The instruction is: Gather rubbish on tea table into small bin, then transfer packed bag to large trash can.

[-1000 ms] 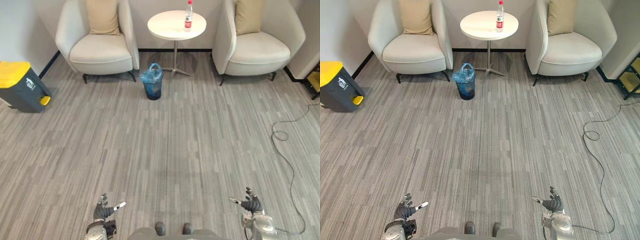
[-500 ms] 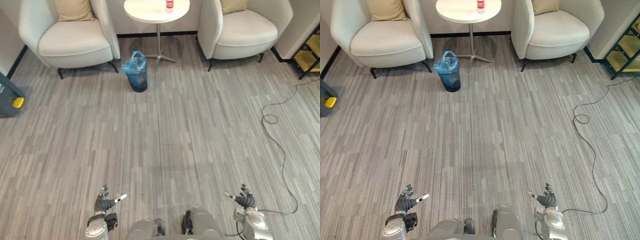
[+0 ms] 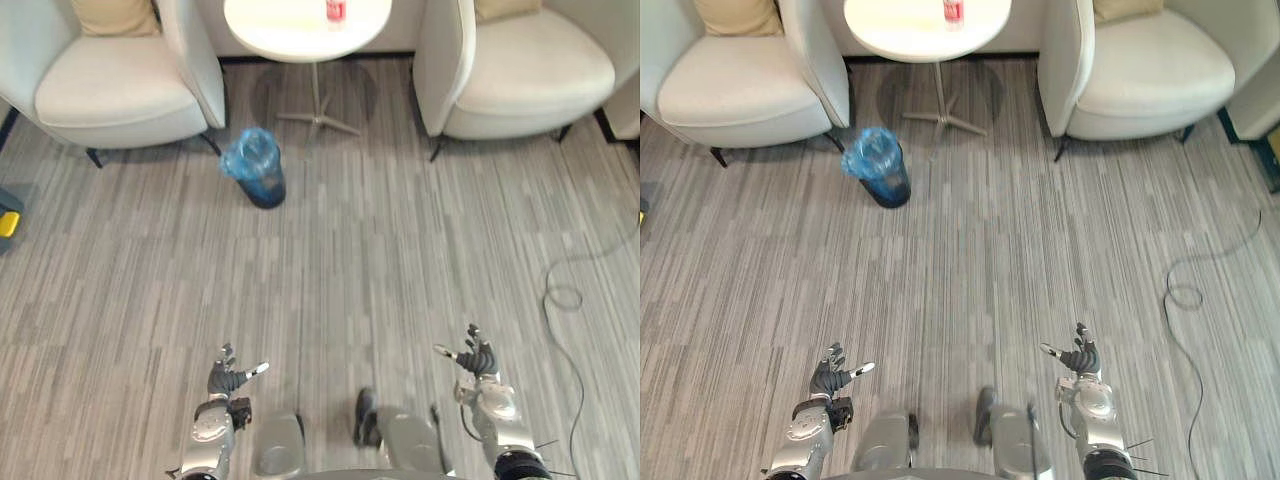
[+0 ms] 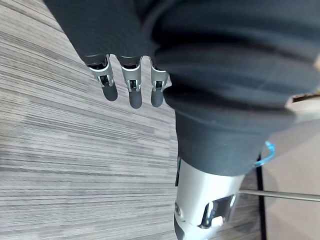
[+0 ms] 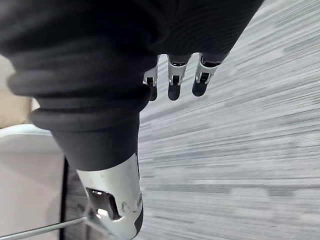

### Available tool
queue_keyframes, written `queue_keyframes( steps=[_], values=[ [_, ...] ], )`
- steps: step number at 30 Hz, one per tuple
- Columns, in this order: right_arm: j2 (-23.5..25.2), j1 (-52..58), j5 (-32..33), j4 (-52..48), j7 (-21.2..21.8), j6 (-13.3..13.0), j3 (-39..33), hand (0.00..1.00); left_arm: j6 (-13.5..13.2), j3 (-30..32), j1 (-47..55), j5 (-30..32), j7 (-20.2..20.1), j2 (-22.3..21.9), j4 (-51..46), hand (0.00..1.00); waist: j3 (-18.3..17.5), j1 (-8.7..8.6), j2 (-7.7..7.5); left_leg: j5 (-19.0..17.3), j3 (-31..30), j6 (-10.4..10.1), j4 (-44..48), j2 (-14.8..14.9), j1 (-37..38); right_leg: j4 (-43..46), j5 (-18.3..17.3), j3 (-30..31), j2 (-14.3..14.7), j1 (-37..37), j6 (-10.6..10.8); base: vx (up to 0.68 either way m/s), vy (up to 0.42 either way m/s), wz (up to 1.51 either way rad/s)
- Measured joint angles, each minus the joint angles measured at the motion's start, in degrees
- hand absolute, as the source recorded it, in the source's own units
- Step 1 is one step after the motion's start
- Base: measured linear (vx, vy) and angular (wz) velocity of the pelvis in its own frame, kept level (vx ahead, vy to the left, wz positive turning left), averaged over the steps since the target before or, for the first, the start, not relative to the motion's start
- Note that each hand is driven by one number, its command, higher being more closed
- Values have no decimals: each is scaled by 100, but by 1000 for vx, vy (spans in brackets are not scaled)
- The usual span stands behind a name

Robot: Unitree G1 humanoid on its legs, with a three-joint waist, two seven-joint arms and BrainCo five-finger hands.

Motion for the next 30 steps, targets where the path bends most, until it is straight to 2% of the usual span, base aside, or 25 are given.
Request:
queue_keyframes(
  steps=[1, 2, 3, 4, 5, 6, 7, 9, 12, 13, 14, 15, 16, 17, 18, 19, 20, 21, 22, 24, 26, 27, 28, 29, 30],
  values=[
    [-12, -13, 0, 53, -13, -4, -5, 0, 0, 10, 51, 0, 5, -33, -2, 0, -12, 21, -1, 119, -24, -40, -535, -112, 14, -52, -66, 37, -5, 132, 65, 635, 79, -65],
    [-30, 13, 1, 191, -37, -2, 10, 0, 0, -10, 215, 0, 9, -59, -25, 0, -99, 144, 18, 383, -141, 132, -1216, -173, 28, -5, -378, 171, -10, 322, 177, 678, 147, -88],
    [7, 85, -10, 284, -56, 6, 13, 0, 12, -41, 401, 1, 13, -39, -17, 0, -243, 250, -24, 727, -143, 396, -924, -207, -35, 322, -813, 364, -54, 421, 332, 699, 176, -87],
    [70, 124, -10, 320, -74, 23, -5, 0, 41, -45, 431, 1, 13, -14, 31, 0, -293, 269, -132, 723, -77, 471, -730, -263, -35, 733, -959, 377, -148, 357, 503, 942, 218, -32],
    [180, 253, -13, 323, -98, 41, -49, 0, 93, -51, 343, -8, 18, 17, 68, 0, -420, 170, -346, 460, -46, 681, -633, -457, 54, 1921, -964, 269, -449, -70, 674, 795, 168, 26],
    [207, 344, -14, 339, -94, 80, -51, 0, 89, -103, 266, -5, 18, 43, 63, 0, -435, 97, -378, 281, -114, 802, -597, -579, 249, 3006, -641, 270, -615, -455, 1051, 946, 178, 44],
    [250, 463, -15, 342, -90, 129, -49, 0, 98, -215, 191, 1, 15, 104, 63, 0, -423, -14, -380, 8, -150, 883, -594, -662, 642, 4205, -529, 310, -745, -848, 1171, 607, 117, 26],
    [349, 545, -23, 331, -85, 130, -28, 0, 100, -261, 140, 0, 18, 110, 40, 0, -409, -88, -355, -228, -189, 907, -838, -682, 1513, 5063, -606, 138, -890, -1246, 1000, 708, 107, 3],
    [376, 705, -63, 110, -77, 94, -4, 0, 78, -269, -3, -1, 11, 113, -54, 0, -417, -194, -243, -246, -341, 886, -1442, -562, 2546, 4709, -723, -611, -993, -1955, 687, 613, 30, 10],
    [342, 705, -64, 154, -68, 92, -5, 0, 72, -265, -131, -1, 11, 110, -14, 0, -402, -202, -184, -267, -449, 850, -1690, -474, 2830, 3912, -675, -788, -900, -2225, 622, 513, -36, 32],
    [282, 670, -63, 272, -66, 103, -17, 0, 75, -262, -278, -4, 11, 115, 60, 0, -388, -251, -155, -313, -599, 766, -1873, -395, 3038, 2859, -520, -758, -776, -2444, 696, 512, -60, 49],
    [266, 668, -62, 351, -66, 107, -30, 0, 76, -256, -319, -4, 13, 127, 86, 0, -387, -330, -153, -363, -647, 678, -1926, -364, 3112, 2327, -314, -696, -720, -2522, 733, 534, -102, 77],
    [260, 686, -62, 497, -78, 125, -51, 0, 77, -248, -372, -1, 15, 171, 159, 0, -387, -380, -205, -502, -768, 434, -2008, -350, 3291, 1398, 230, -492, -660, -2633, 732, 553, -151, 82],
    [260, 707, -65, 641, -85, 138, -42, 0, 84, -228, -362, 1, 19, 210, 281, 0, -391, -448, -240, -665, -838, 170, -2022, -291, 3510, 1102, 1098, -285, -596, -2625, 603, 573, -184, 85],
    [273, 734, -65, 680, -82, 146, -25, 0, 92, -204, -322, 2, 19, 238, 326, 0, -410, -473, -263, -715, -921, 85, -1966, -260, 3582, 1132, 1433, -210, -566, -2552, 441, 615, -239, 56],
    [255, 724, -66, 685, -81, 154, -28, 0, 100, -167, -292, 4, 29, 190, 367, 0, -439, -470, -152, -729, -988, 35, -1763, -116, 3546, 1273, 1364, -322, -503, -2520, 350, 723, -324, 42],
    [295, 714, -65, 516, -84, 143, -20, 0, 98, -88, -245, 3, 31, 158, 348, 0, -400, -461, -76, -551, -979, -239, -497, 67, 3050, 1369, 1068, -504, -376, -2324, 188, 596, -268, 32],
    [287, 718, -64, 404, -86, 140, -17, 0, 101, -55, -254, 3, 31, 103, 330, 0, -349, -463, 1, -357, -970, -313, 273, 147, 2768, 1345, 1012, -565, -294, -2154, 128, 568, -255, 29],
    [296, 673, -61, 204, -92, 140, 8, 0, 102, -19, -201, 1, 32, -6, 213, 0, -272, -372, 77, -96, -874, -258, 1575, 450, 2210, 1295, 910, -587, -139, -1779, 17, 453, -154, 7],
    [351, 670, -56, 12, -108, 112, 9, 0, 102, -120, -200, -7, 22, -26, 157, 0, -239, -237, 0, -234, -619, -131, 2133, 576, 1767, 1085, 875, -575, -115, -1251, -39, 548, -153, 0],
    [323, 645, -57, -245, -123, 25, -13, 0, 76, -218, -179, -13, 23, -25, -127, 0, -220, -159, -168, -347, -274, -82, 1459, 495, 1371, 706, 853, -572, -280, -778, -2, 435, -79, 9],
    [289, 595, -58, -299, -140, -44, -67, 0, 36, -219, -176, -13, 27, -34, -200, 0, -238, -170, -131, -312, -86, -119, 334, 436, 1193, 486, 796, -635, -311, -559, 94, 284, 1, 8],
    [265, 596, -58, -302, -147, -55, -73, 0, 32, -222, -177, -13, 27, -34, -201, 0, -241, -171, -126, -269, -75, -116, 89, 428, 1179, 464, 769, -642, -312, -533, 139, 353, 57, 5],
    [189, 610, -60, -303, -201, -57, -65, 0, 26, -227, -159, -12, 28, -41, -197, 0, -305, -166, 35, 355, -19, -71, -996, 431, 1190, 445, 613, -640, -240, -434, 356, 362, 118, 1],
    [132, 619, -63, -311, -256, -50, -74, 0, 26, -245, -125, -12, 28, -65, -189, 0, -336, -163, 181, 867, -75, 238, -1340, 439, 1138, 493, 441, -626, -128, -369, 459, 404, 124, 9]
  ],
)
